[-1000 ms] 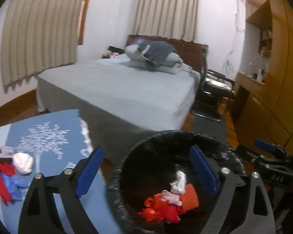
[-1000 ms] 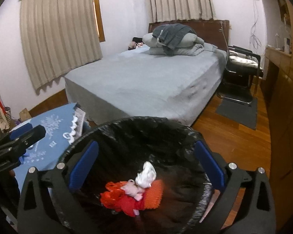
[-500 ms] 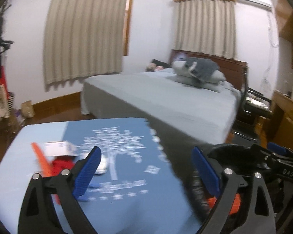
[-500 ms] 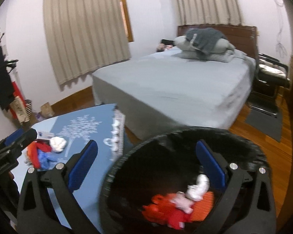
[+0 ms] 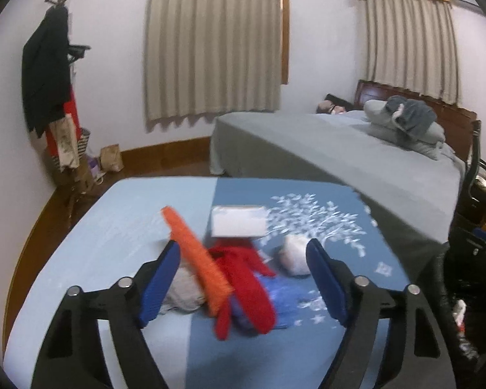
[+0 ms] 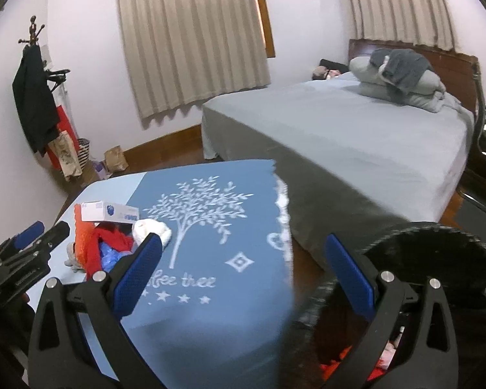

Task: Collect trash
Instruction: 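Move both open tools back over the table of trash, then grasp the orange mesh with the left tool while the right tool grasps the white plastic ball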

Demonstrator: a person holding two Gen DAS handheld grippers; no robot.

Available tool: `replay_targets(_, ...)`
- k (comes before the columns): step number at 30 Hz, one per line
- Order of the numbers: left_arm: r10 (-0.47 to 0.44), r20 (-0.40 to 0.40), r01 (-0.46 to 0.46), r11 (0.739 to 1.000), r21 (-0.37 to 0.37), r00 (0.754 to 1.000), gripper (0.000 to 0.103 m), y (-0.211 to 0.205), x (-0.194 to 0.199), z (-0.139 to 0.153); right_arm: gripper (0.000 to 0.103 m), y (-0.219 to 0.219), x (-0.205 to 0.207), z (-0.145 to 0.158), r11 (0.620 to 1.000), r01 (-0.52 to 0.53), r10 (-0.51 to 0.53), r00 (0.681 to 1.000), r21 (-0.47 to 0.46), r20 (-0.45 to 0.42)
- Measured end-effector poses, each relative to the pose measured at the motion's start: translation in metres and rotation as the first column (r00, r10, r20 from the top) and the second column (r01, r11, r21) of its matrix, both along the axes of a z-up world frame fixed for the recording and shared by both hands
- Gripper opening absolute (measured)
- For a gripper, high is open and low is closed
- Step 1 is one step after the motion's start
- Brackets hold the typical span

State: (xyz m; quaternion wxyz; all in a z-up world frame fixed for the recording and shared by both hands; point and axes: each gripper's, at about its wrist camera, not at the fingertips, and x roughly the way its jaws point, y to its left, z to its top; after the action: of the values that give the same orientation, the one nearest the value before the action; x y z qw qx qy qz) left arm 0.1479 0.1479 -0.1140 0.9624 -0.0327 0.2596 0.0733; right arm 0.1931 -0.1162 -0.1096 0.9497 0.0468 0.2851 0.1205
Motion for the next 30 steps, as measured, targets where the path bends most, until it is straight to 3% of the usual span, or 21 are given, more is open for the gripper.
replay_targets(10, 0.030, -0.063, -0.031, 0.999, -0.019, 0.998, 0.064, 0.013, 0.016, -0.032, 0.098, 0.036, 0.022, -0.022, 0.999, -0.034, 0.033, 0.999, -0.025, -0.024)
replay_targets(13, 0.031, -0.075, -0.034, 0.999, -0.032, 0.997, 0.052, 0.018, 0.020, -0.035, 0.098, 0.045, 0.030, -0.028, 0.999, -0.050, 0.049, 0.998, -0.016, -0.037)
replay_targets(17, 0.019, -0.098, -0.025, 0.998, -0.058, 0.995, 0.026, 0.028, 0.025, -0.040, 0.098, 0.060, 0.042, -0.032, 0.998, -0.065, 0.065, 0.997, -0.010, -0.046)
replay_targets(21, 0.028, -0.092, -0.034, 0.997, -0.071, 0.995, 0.015, 0.041, 0.024, -0.039, 0.098, 0.074, 0.051, -0.035, 0.996, -0.088, 0.088, 0.995, -0.009, -0.042)
replay_targets(30, 0.039, -0.086, -0.045, 0.996, -0.074, 0.996, 0.014, 0.055, 0.019, -0.036, 0.098, 0.116, 0.070, -0.049, 0.986, -0.165, 0.163, 0.983, -0.023, -0.084)
